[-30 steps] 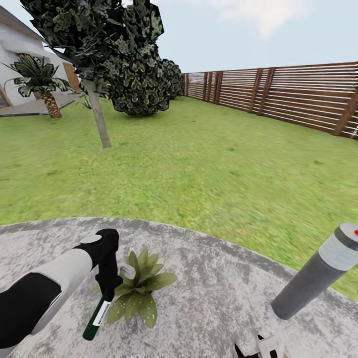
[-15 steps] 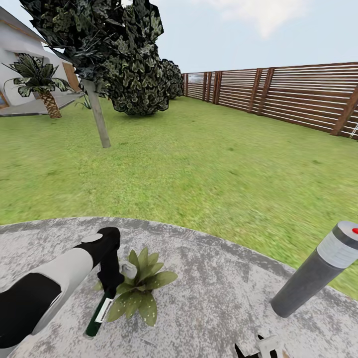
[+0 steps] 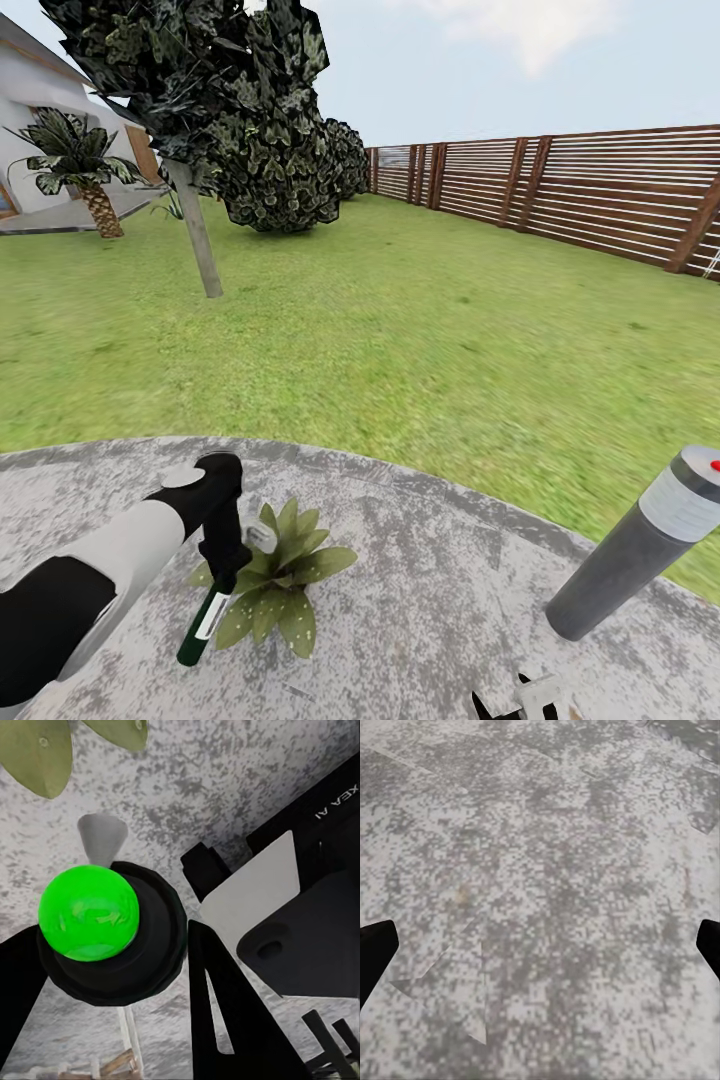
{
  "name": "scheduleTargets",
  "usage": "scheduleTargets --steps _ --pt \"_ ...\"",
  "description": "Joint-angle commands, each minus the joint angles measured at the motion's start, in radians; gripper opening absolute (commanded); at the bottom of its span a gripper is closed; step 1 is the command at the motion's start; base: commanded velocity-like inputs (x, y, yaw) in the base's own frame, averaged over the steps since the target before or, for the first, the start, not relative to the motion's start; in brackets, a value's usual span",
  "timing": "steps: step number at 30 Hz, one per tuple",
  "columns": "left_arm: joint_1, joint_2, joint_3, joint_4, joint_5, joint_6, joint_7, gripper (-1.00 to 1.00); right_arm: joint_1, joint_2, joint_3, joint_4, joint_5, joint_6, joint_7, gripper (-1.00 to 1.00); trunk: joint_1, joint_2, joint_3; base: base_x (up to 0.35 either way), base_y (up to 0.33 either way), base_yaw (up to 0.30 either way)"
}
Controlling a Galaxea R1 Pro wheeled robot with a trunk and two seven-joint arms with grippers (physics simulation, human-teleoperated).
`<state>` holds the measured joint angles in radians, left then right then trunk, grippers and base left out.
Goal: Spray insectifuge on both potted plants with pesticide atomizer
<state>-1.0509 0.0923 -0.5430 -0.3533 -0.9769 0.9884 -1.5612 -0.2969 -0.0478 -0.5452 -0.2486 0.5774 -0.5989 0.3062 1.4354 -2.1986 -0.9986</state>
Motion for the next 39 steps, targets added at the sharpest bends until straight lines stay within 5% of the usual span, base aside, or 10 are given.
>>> scheduleTargets --steps 1,14,25,34,39 --pt "0.003 -0.003 -0.003 -0.006 -0.01 0.01 -0.01 -1.0 -0.001 0.0 -0.009 0.0 0.002 -0.003 0.008 1.0 0.0 0.0 -0.001 0.006 0.0 0.0" --pt "-0.001 -0.042 -0.005 -0.016 -0.011 0.015 -0.01 -1.0 -0.001 0.0 -0.009 0.0 0.002 -0.003 0.008 1.0 0.0 0.0 -0.001 0.127 0.0 0.0" --pt "0.034 0.008 -0.002 -0.003 -0.009 0.009 -0.01 -1.0 -0.001 0.0 -0.009 0.0 0.002 -0.003 0.008 1.0 0.0 0.0 -0.001 0.004 0.0 0.0" --pt "0.031 -0.004 -0.001 -0.038 -0.002 0.013 -0.01 -1.0 -0.001 0.0 -0.009 0.0 0.002 -0.003 0.008 1.0 0.0 0.0 -0.001 0.0 0.0 0.0" --pt "0.035 0.014 0.003 -0.051 -0.002 0.013 -0.01 -1.0 -0.001 0.0 -0.009 -0.001 0.002 -0.002 0.008 1.0 0.0 0.0 -0.001 0.0 0.0 0.0"
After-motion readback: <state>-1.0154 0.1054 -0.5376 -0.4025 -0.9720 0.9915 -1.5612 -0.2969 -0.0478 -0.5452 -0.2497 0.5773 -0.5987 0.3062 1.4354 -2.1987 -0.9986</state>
